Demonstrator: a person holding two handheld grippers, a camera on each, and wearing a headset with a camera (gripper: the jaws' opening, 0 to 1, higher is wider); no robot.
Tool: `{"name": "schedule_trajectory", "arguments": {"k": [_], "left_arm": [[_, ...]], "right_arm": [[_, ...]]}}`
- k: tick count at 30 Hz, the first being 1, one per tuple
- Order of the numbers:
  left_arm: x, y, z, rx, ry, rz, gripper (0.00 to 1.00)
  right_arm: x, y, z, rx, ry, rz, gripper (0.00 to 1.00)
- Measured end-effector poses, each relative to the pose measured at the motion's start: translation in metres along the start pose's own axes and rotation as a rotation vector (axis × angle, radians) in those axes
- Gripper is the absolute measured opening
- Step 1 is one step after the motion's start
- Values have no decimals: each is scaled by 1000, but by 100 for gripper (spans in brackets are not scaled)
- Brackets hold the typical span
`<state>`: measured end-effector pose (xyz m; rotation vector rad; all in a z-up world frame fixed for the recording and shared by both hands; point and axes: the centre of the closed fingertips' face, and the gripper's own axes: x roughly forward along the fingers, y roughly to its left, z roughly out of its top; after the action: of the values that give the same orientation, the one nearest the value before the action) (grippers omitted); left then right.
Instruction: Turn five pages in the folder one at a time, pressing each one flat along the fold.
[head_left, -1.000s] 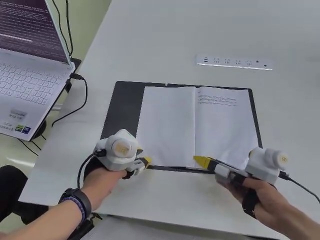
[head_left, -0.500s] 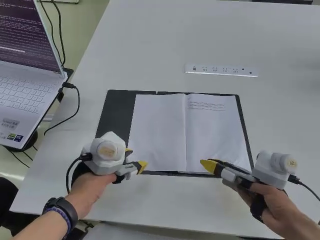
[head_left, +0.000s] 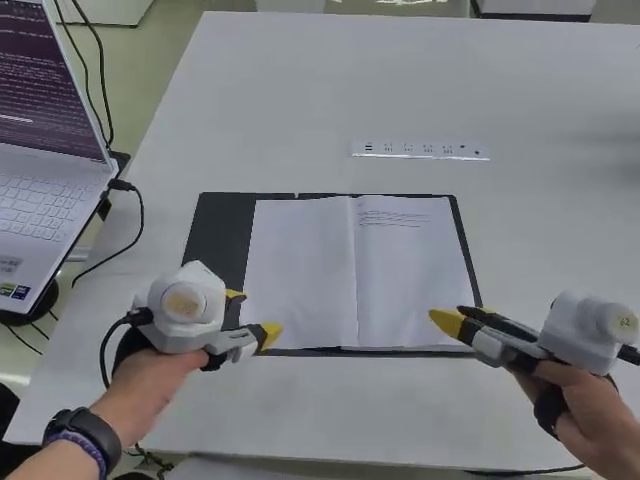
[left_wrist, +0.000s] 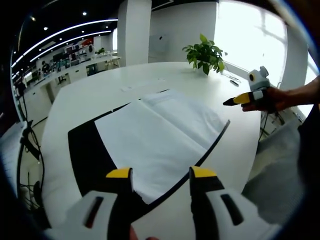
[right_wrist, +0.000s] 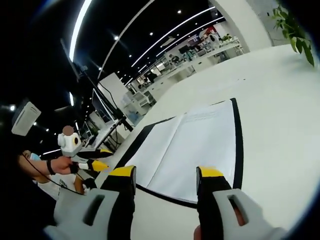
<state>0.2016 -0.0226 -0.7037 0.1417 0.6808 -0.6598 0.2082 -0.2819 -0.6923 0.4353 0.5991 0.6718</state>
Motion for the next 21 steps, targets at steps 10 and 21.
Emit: {"name": "schedule_trajectory", "arguments": {"k": [10,21], "left_arm": [[-25,11,18,-12,-57,36,51],[-49,7,28,-34,-113,43,63]], "right_arm": [[-30,-6,10,-108,4,-65,56],[-55,2,24,-210,2,-93,70]]}}
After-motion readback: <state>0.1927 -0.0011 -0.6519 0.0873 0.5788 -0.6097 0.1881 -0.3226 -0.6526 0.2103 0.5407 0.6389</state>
